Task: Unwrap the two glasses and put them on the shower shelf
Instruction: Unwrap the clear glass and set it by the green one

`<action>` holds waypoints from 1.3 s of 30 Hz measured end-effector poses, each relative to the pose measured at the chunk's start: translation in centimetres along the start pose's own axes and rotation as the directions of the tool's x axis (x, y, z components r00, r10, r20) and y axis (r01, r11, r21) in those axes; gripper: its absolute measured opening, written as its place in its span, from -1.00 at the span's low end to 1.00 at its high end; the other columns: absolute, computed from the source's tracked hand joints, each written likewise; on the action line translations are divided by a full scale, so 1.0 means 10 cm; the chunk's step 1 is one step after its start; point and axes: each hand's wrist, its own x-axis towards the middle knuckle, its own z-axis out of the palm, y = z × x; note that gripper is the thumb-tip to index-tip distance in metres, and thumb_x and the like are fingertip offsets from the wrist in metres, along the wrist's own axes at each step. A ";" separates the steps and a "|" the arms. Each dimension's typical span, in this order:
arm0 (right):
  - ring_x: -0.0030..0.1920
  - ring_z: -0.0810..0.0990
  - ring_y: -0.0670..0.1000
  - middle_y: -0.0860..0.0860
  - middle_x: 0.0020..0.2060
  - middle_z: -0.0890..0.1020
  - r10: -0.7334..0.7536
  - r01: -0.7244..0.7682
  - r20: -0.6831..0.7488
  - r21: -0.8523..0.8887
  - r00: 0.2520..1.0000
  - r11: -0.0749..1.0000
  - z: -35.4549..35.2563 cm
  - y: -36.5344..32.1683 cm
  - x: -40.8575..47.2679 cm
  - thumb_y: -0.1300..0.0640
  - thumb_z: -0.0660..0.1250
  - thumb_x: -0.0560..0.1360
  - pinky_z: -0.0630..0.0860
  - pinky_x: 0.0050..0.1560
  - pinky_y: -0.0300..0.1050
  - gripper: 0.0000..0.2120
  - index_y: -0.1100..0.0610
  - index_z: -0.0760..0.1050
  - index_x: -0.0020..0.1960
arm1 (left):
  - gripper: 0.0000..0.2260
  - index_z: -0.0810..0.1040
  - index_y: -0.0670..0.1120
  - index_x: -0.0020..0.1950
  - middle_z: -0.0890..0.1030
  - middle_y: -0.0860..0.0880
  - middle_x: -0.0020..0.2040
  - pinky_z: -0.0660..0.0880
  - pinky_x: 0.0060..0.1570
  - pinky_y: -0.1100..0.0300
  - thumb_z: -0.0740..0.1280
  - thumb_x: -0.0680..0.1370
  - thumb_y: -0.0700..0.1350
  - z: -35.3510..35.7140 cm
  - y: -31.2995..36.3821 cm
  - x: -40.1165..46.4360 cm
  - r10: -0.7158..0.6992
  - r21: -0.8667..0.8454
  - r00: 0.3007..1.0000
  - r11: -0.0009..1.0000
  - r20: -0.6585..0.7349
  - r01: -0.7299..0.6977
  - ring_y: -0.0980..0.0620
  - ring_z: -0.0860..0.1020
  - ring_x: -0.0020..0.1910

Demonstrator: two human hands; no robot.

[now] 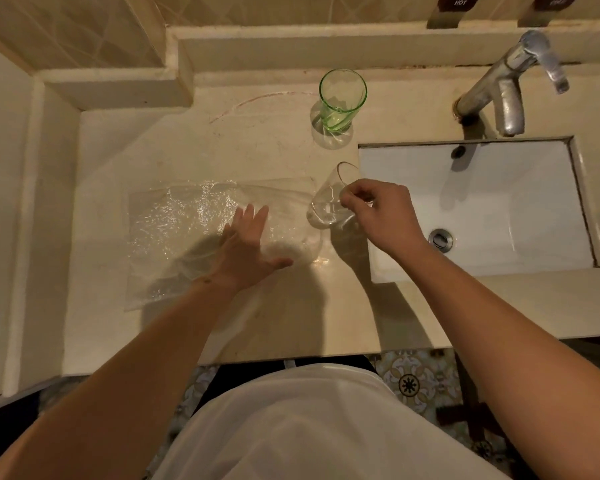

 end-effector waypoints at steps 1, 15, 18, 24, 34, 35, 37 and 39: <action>-0.03 0.68 -0.04 -0.05 -0.09 0.75 -0.043 0.042 -0.014 -0.041 0.999 0.998 -0.04 -0.06 0.05 0.06 0.37 0.58 0.55 0.01 -0.10 -0.84 0.07 0.72 0.03 | 0.05 0.18 -0.09 0.62 0.20 -0.24 0.59 0.18 0.49 -0.23 0.56 0.29 0.32 0.01 -0.01 0.00 -0.002 0.009 1.000 1.000 -0.005 0.002 -0.29 0.10 0.59; -0.23 0.59 0.22 0.14 -0.30 0.67 -0.415 0.402 0.122 -0.589 0.902 0.701 0.32 -0.72 1.09 0.09 0.25 0.59 0.33 -0.29 -0.07 -0.76 0.12 0.69 -0.01 | 0.23 0.05 0.07 0.66 -0.01 -0.14 0.67 -0.02 0.57 -0.18 -0.14 0.12 0.74 -0.14 -0.17 0.02 0.014 -0.049 0.999 0.999 0.041 -0.012 -0.21 -0.09 0.64; -0.25 0.54 0.24 0.17 -0.33 0.62 -0.362 0.382 0.170 -0.640 0.917 0.667 0.40 -0.78 1.21 0.13 0.24 0.57 0.40 -0.23 -0.01 -0.79 0.14 0.65 -0.07 | -0.05 0.07 0.13 0.64 0.03 -0.08 0.67 -0.07 0.59 -0.16 -0.10 0.36 0.62 -0.16 -0.15 -0.03 -0.006 -0.108 1.000 0.994 0.012 0.007 -0.13 -0.10 0.65; -0.25 0.54 0.27 0.21 -0.33 0.59 -0.373 0.407 0.204 -0.667 0.905 0.624 0.49 -0.79 1.35 0.13 0.22 0.58 0.26 -0.25 -0.03 -0.77 0.16 0.63 -0.10 | -0.40 0.10 0.12 0.64 0.07 -0.06 0.67 -0.04 0.60 -0.12 -0.17 0.65 0.32 -0.21 -0.20 -0.10 -0.034 -0.134 0.999 0.991 -0.042 0.028 -0.08 -0.07 0.65; -0.34 0.48 0.23 0.14 -0.42 0.51 -0.366 0.415 0.227 -0.689 0.902 0.595 0.53 -0.72 1.41 0.13 0.24 0.58 0.33 -0.28 -0.04 -0.77 0.16 0.65 -0.09 | -0.34 0.01 0.12 0.66 -0.03 0.03 0.68 -0.16 0.60 -0.05 -0.25 0.61 0.35 -0.20 -0.60 -0.16 0.018 0.043 0.999 0.999 0.041 -0.019 0.01 -0.16 0.65; -0.34 0.48 0.23 0.16 -0.41 0.54 -0.370 0.418 0.228 -0.687 0.901 0.594 0.53 -0.71 1.42 0.14 0.24 0.57 0.36 -0.28 -0.04 -0.77 0.16 0.66 -0.08 | -0.33 0.01 0.12 0.66 -0.03 0.03 0.68 -0.16 0.60 -0.05 -0.24 0.59 0.35 -0.21 -0.67 -0.17 0.035 0.071 0.998 0.997 0.050 -0.038 0.01 -0.16 0.65; -0.33 0.49 0.24 0.18 -0.40 0.56 -0.376 0.422 0.230 -0.694 0.898 0.583 0.53 -0.70 1.43 0.14 0.24 0.56 0.35 -0.29 -0.03 -0.77 0.17 0.66 -0.09 | -0.31 0.03 0.11 0.66 -0.02 0.04 0.68 -0.15 0.60 -0.04 -0.23 0.58 0.35 -0.24 -0.82 -0.19 0.061 0.106 0.996 0.992 0.064 -0.068 0.02 -0.16 0.65; -0.32 0.50 0.24 0.18 -0.40 0.54 -0.373 0.418 0.230 -0.706 0.899 0.572 0.54 -0.71 1.44 0.17 0.23 0.55 0.27 -0.29 -0.04 -0.78 0.17 0.63 -0.12 | -0.31 0.06 0.10 0.66 0.00 0.04 0.68 -0.13 0.60 -0.03 -0.22 0.58 0.35 -0.28 -0.91 -0.20 0.057 0.103 0.996 0.993 0.062 -0.063 0.03 -0.14 0.65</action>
